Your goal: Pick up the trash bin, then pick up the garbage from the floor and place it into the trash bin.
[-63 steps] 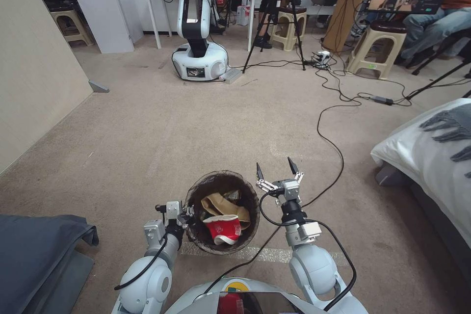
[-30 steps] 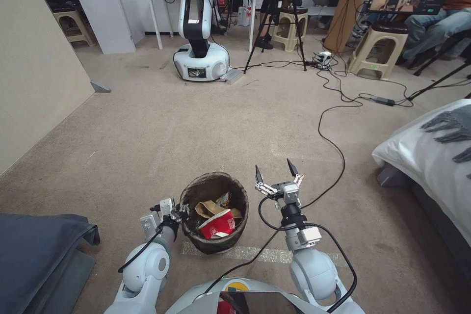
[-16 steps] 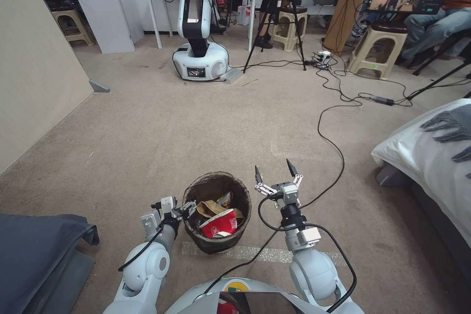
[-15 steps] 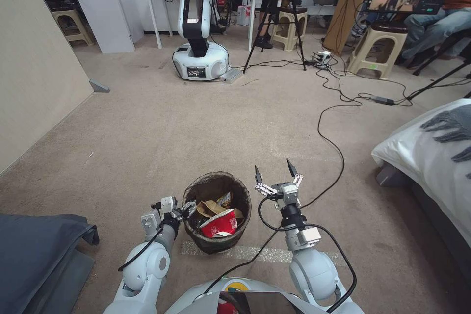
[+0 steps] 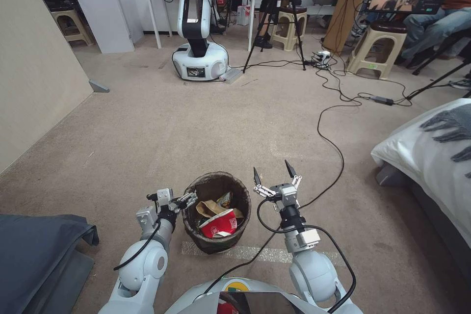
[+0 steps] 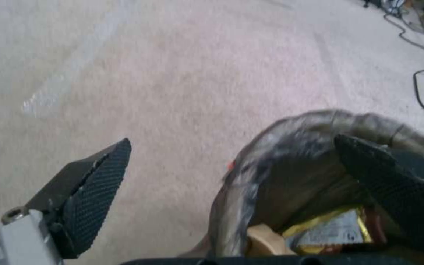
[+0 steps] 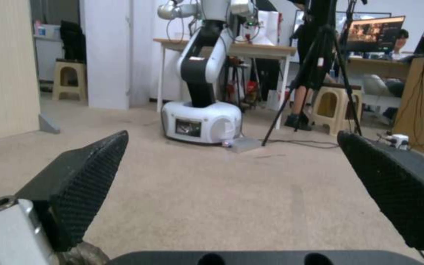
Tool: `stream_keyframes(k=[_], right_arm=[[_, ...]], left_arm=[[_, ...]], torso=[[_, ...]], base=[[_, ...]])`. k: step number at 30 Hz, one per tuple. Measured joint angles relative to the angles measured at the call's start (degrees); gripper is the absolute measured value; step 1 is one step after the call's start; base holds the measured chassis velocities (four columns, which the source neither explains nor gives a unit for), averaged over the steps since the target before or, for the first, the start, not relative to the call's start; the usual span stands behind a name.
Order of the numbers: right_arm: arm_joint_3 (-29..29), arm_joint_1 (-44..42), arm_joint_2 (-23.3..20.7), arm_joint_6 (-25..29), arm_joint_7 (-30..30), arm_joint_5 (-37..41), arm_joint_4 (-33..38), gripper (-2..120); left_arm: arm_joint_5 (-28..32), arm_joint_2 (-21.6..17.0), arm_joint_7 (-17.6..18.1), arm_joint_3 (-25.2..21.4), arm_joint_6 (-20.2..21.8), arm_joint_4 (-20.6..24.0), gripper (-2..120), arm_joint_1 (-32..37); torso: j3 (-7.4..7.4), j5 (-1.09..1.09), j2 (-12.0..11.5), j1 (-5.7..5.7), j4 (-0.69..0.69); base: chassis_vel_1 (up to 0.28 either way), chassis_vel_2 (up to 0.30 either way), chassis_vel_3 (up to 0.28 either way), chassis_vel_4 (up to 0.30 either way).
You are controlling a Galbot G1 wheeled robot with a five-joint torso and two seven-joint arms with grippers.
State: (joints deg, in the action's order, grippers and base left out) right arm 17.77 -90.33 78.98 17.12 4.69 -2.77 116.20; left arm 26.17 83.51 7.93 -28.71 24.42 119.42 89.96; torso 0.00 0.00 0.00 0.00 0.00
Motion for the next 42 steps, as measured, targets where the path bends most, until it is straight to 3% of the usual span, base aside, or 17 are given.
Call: stream_keyframes(k=[7, 10, 12, 13, 14, 15, 18, 19, 20, 42], right_arm=[[0.11, -0.13, 0.04, 0.16, -0.1, -0.18, 0.0, 100], [0.56, -0.13, 0.28, 0.45, -0.12, -0.89, -0.08, 100], [1.87, -0.26, 1.37, 1.66, 0.03, -1.88, -0.93, 100], [1.87, -0.26, 1.37, 1.66, 0.03, -1.88, -0.93, 100], [2.74, -0.79, 2.1, 2.17, 0.82, -1.86, -1.34, 100], [2.74, -0.79, 2.1, 2.17, 0.82, -1.86, -1.34, 100], [4.96, -2.12, 3.31, 3.4, 2.09, -1.82, -1.96, 100], [4.96, -2.12, 3.31, 3.4, 2.09, -1.82, -1.96, 100], [5.64, -2.7, 3.76, 3.65, 2.6, -1.83, -1.98, 100], [6.25, -2.84, 4.7, 3.88, 3.28, -2.28, -2.03, 100]], left_arm=[[-3.06, -0.25, -0.85, -0.06, -1.33, 3.74, 100, 0.92], [-7.87, -0.18, -2.84, -0.06, -4.07, 4.85, 100, 1.53], [-16.87, 0.23, -4.87, -0.17, -11.31, 4.0, 99, 2.41], [-16.87, 0.23, -4.87, -0.17, -11.31, 4.0, 99, 2.41], [-20.49, 0.52, -5.64, -0.39, -15.44, 2.84, 99, 2.96], [-20.49, 0.52, -5.64, -0.39, -15.44, 2.84, 99, 2.96], [-22.84, 0.55, -5.83, -0.55, -23.81, 1.13, 99, 5.07], [-22.84, 0.55, -5.83, -0.55, -23.81, 1.13, 99, 5.07], [-23.92, 0.58, -5.4, -0.7, -27.52, 0.26, 100, 5.79], [-25.24, 0.73, -3.32, -0.82, -29.93, -0.87, 100, 6.09]], torso=[[0.0, 0.0, 0.0, 0.0, 0.0], [-0.01, 0.0, 0.0, 0.0, 0.0], [-0.01, 0.02, 0.0, 0.0, 0.0], [-0.01, 0.02, 0.0, 0.0, 0.0], [-0.01, 0.0, 0.0, 0.0, 0.01], [-0.01, 0.0, 0.0, 0.0, 0.01], [-0.01, 0.0, 0.0, 0.0, 0.0], [-0.01, 0.0, 0.0, 0.0, 0.0], [-0.01, 0.01, 0.0, 0.0, 0.0], [-0.01, 0.0, 0.01, 0.0, 0.0]], base=[[0.0, 0.0, 0.0, 0.0], [0.0, 0.0, 0.0, 0.0], [0.0, 0.0, 0.0, 0.0], [0.0, 0.0, 0.0, 0.0], [0.0, 0.0, 0.0, 0.0], [0.0, 0.0, 0.0, 0.0], [0.0, 0.0, 0.0, 0.0], [0.0, 0.0, 0.0, 0.0], [0.0, 0.0, 0.0, 0.0], [0.0, 0.0, 0.0, 0.0]])
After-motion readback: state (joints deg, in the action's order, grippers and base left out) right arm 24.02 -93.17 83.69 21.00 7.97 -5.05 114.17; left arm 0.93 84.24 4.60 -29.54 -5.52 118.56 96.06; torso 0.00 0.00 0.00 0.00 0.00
